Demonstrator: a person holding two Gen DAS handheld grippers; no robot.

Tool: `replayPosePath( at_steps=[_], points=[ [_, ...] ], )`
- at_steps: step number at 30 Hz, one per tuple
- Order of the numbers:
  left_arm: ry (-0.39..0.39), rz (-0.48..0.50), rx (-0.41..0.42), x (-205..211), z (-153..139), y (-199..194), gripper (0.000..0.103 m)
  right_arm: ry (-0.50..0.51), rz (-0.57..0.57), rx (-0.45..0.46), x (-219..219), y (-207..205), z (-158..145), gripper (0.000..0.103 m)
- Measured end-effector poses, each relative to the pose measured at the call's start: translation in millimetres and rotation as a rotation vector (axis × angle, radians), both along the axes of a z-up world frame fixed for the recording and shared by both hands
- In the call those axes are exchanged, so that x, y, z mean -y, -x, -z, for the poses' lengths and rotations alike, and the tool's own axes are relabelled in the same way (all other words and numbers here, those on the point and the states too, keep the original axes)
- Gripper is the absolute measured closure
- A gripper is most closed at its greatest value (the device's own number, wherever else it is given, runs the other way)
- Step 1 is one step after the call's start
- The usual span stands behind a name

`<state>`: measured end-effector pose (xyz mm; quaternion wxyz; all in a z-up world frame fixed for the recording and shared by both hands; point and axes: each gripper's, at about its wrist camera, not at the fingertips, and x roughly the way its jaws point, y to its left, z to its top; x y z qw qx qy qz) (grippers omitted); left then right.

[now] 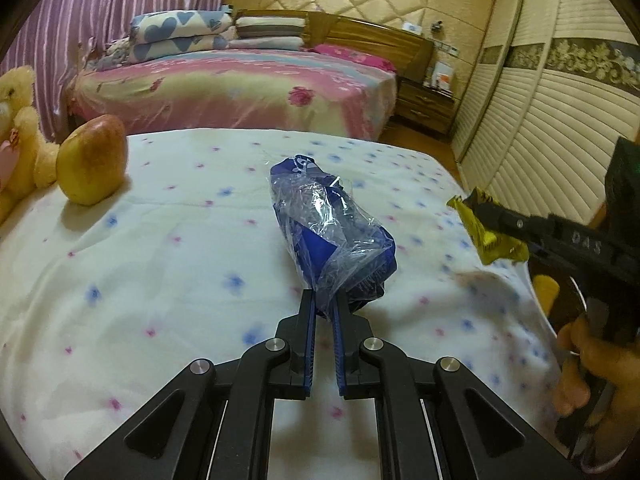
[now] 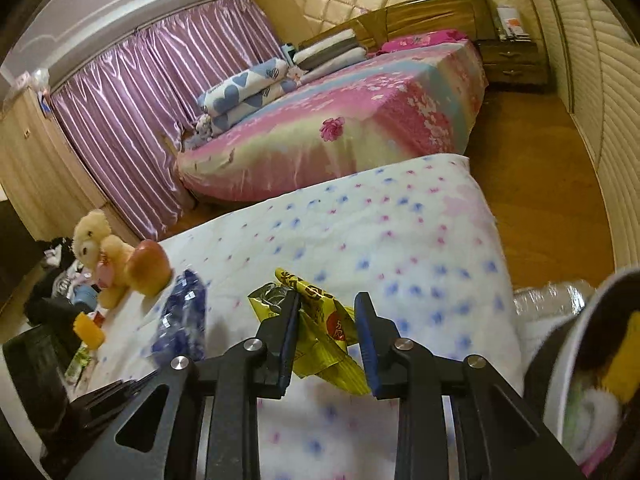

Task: Collect trash
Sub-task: 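Carry the blue bag and yellow wrapper over the trash bin with both tools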

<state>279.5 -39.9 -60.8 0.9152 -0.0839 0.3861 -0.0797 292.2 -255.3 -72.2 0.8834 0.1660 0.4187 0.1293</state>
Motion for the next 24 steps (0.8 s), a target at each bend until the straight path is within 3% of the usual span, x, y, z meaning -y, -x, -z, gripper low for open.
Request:
replayPosePath(
  at_steps=[13, 24],
  points=[
    [-0.009, 0.128, 0.003, 41.6, -7.4, 29.3, 0.097, -0.025, 0.092, -0.001, 33.7, 77.2, -4.3, 0.075],
    [-0.032, 0.199, 0.01, 68.7, -11.9, 46.1, 0.097, -0.032, 0.158, 0.016, 58.2, 114.3, -10.2, 0.075]
  ],
)
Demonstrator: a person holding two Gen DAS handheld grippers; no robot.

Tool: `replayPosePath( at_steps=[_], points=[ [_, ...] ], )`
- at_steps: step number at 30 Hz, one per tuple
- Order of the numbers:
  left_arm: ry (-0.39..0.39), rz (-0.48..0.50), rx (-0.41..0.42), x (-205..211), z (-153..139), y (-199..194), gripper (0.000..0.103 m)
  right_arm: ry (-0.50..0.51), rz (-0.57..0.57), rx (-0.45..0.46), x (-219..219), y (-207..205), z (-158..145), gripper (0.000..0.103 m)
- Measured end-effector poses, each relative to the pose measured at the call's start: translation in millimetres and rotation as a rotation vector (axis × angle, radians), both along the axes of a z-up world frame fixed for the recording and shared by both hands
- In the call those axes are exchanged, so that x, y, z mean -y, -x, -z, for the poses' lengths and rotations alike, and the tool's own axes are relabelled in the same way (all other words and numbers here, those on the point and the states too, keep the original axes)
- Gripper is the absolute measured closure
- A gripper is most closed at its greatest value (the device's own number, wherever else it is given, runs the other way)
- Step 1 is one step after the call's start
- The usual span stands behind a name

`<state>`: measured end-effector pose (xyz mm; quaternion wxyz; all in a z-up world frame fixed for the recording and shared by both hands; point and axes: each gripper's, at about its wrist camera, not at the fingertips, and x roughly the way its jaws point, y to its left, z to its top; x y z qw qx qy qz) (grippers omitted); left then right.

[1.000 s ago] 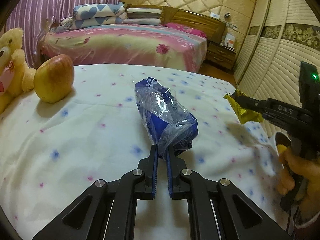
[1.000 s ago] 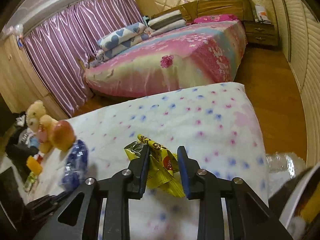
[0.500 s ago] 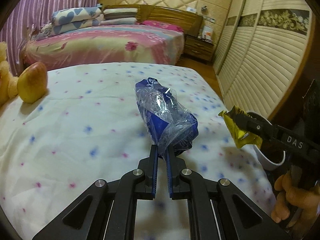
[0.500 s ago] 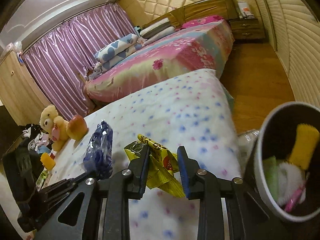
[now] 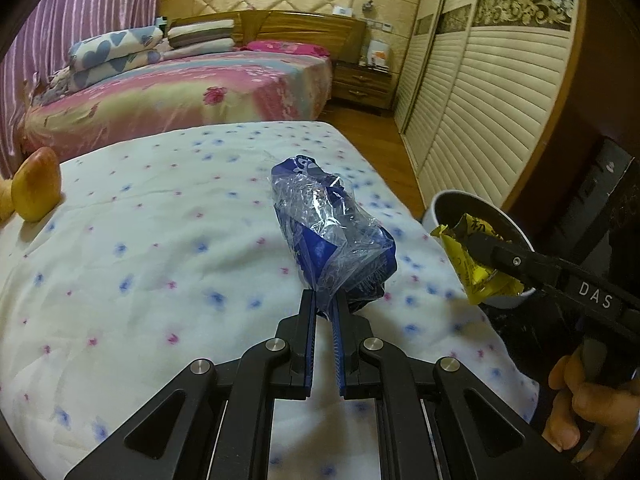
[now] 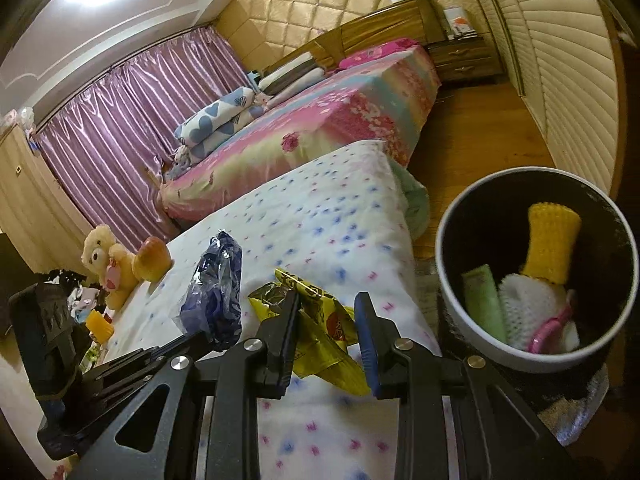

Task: Collect trash
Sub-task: 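Carry the blue bag and yellow wrapper over the trash bin with both tools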

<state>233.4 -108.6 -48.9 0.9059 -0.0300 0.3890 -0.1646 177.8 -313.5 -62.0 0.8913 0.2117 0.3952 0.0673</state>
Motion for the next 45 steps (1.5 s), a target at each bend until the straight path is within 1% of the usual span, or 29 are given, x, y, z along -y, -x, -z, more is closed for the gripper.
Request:
replayPosePath(
  at_steps=[7, 15, 27, 45],
  points=[
    [-0.017, 0.042, 0.003, 24.8, -3.0, 8.7, 0.097, -0.005, 0.039, 0.005, 16.4, 15.7, -2.5, 0.075],
    [-0.032, 0.087, 0.002, 44.9, -3.1, 8.6, 0.097, -0.008, 0.082, 0.011, 37.7, 28.6, -3.1, 0.075],
    [-0.04, 0.146, -0.002, 72.0, -3.3, 3.3, 0.097, -0.009, 0.147, 0.015, 66.6, 37.5, -4.1, 0.075],
    [-0.05, 0.202, 0.007, 105.3, -2.2, -8.3, 0.097, 0.001, 0.218, 0.013, 98.6, 44.7, -2.3, 0.075]
  ],
)
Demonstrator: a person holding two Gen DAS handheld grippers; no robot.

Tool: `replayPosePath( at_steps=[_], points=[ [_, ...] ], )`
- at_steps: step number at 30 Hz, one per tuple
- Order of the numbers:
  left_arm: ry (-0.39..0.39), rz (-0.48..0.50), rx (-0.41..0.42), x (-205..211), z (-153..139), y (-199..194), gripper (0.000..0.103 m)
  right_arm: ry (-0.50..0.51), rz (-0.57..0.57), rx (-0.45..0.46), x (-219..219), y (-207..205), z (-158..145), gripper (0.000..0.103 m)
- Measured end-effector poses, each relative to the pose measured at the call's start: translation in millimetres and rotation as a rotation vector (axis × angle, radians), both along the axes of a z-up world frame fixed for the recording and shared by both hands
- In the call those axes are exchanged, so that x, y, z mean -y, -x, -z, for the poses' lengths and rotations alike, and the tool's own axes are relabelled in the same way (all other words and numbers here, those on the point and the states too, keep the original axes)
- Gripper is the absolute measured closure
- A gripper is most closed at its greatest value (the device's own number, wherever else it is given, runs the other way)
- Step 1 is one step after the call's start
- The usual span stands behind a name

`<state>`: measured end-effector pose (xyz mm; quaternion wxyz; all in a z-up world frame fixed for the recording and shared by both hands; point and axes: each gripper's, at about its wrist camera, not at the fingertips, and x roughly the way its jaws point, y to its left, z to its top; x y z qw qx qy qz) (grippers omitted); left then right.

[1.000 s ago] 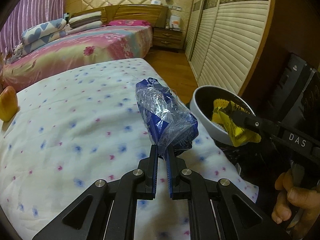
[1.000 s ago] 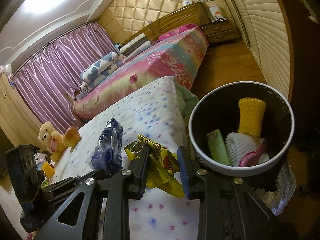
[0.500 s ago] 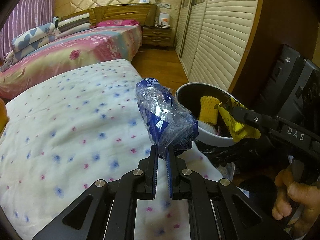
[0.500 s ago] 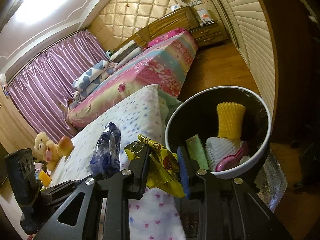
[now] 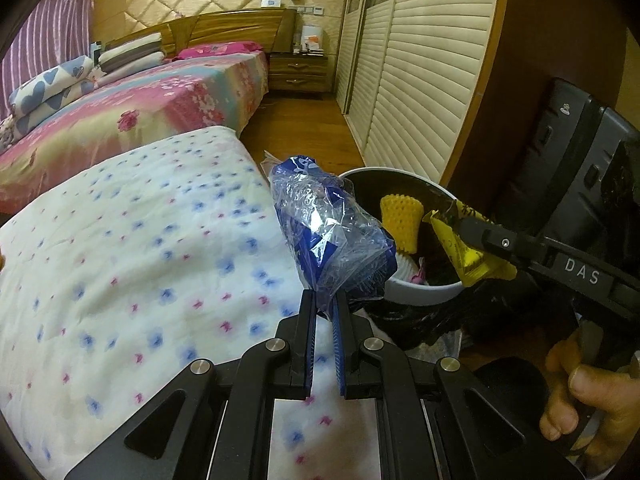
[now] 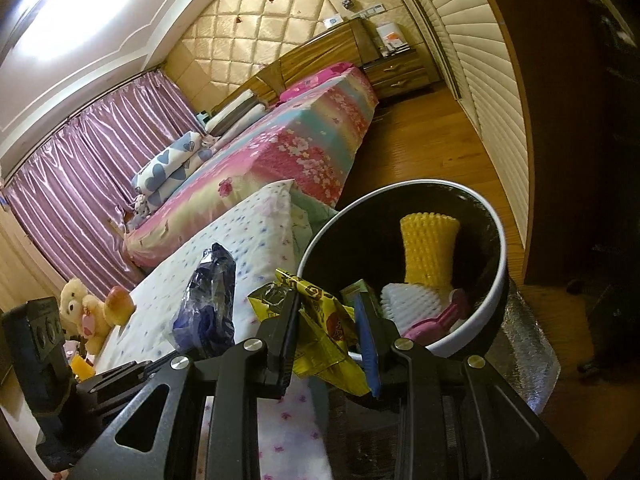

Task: Collect trash
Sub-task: 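Carry the blue bag and yellow wrapper over the trash bin with both tools, then lower both tools into the bin and hold the items above the trash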

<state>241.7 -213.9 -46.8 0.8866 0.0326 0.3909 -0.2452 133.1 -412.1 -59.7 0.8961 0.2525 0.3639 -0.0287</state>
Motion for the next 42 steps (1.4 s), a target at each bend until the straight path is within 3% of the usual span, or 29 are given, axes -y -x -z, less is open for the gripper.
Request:
replayPosePath(
  at_steps=[20, 42],
  points=[
    [-0.034, 0.064, 0.004, 44.2, 4.1, -14.4, 0.097, 0.011, 0.063, -0.014, 27.0, -0.7, 5.3, 0.075],
    [-0.069, 0.071, 0.006, 68.4, 10.3, -35.6, 0.097, 0.041, 0.078, -0.048, 35.4, -15.9, 9.3, 0.075]
  ],
)
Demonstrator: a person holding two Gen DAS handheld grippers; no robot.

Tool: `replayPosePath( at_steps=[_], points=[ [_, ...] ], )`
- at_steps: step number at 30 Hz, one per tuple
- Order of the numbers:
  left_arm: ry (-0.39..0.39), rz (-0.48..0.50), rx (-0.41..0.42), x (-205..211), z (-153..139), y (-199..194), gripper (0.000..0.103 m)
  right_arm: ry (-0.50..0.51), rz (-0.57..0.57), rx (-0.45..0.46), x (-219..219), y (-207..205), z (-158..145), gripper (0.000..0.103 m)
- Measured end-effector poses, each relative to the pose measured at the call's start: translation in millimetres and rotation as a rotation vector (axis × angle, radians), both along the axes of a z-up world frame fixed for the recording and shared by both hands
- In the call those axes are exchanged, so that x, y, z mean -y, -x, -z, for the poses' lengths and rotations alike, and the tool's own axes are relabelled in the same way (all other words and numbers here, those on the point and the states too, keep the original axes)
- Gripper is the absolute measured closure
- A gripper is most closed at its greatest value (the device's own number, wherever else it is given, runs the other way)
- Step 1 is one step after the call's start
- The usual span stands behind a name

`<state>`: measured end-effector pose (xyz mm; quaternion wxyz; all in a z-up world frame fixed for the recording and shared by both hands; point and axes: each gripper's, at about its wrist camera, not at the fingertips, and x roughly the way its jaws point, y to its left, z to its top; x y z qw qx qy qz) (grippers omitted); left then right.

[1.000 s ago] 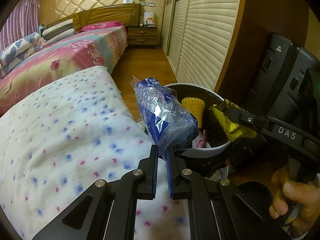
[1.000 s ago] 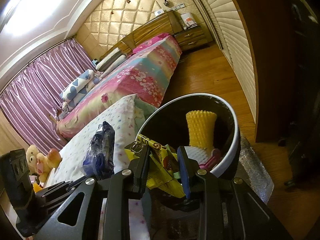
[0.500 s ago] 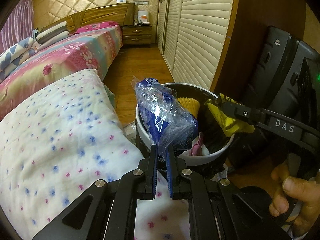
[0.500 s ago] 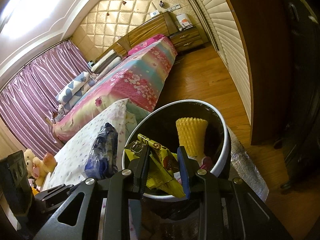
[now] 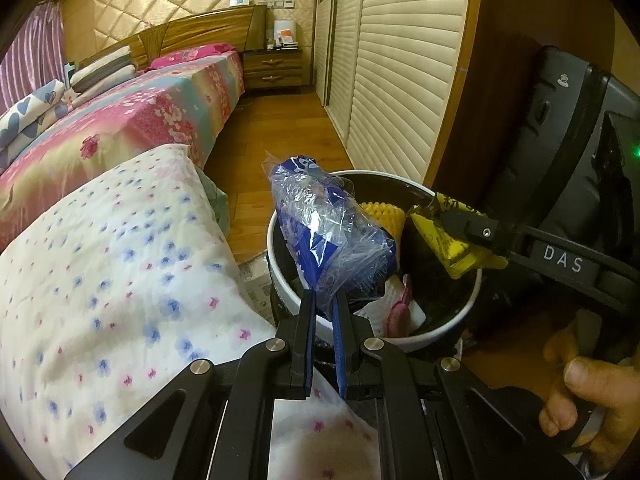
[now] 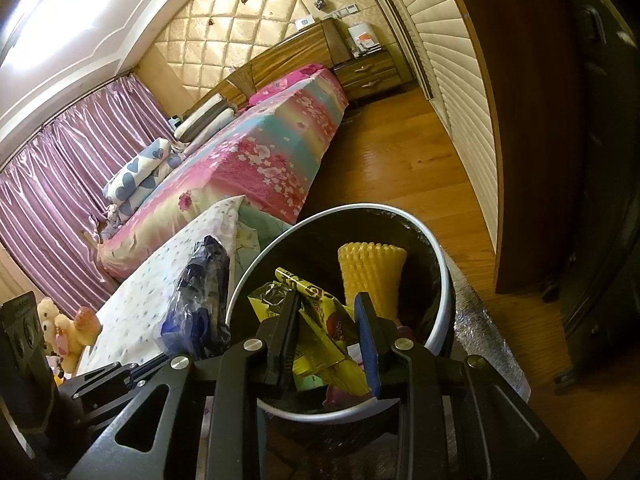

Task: Collect trash
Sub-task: 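Lower both tools into the bin and hold the items above the trash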

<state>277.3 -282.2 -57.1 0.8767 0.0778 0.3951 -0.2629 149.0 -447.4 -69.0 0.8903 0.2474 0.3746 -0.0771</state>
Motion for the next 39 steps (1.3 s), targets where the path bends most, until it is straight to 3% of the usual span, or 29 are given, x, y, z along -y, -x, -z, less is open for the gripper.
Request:
replayPosePath(
  at_steps=[39],
  points=[
    [-0.058, 0.024, -0.009, 20.2, 6.8, -24.3, 0.096, 0.032, 0.01, -0.05, 17.5, -18.3, 6.9, 0.075]
  ],
)
